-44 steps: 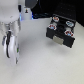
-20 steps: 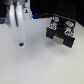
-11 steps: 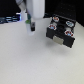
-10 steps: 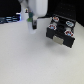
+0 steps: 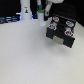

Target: Open the kcup holder, insert the kcup into the holder, and close the kcup holder

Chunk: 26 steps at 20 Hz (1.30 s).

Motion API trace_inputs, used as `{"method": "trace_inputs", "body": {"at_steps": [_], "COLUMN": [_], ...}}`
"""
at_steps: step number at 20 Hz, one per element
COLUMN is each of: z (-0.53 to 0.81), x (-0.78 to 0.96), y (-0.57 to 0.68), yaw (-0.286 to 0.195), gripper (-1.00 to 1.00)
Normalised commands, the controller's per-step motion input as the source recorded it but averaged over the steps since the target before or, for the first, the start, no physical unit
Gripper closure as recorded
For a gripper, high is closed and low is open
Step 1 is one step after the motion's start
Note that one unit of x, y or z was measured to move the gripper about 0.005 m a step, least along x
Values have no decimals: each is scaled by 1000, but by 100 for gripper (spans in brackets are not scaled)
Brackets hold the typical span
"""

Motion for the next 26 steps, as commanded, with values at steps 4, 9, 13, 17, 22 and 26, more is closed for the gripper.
{"method": "trace_inputs", "body": {"at_steps": [4,9,13,17,22,26], "z": [222,99,62,46,-57,-193], "x": [71,46,2,21,-28,-144], "y": [717,691,665,667,598,371], "yaw": [5,16,25,33,40,46], "gripper": [100,100,100,100,100,100]}}
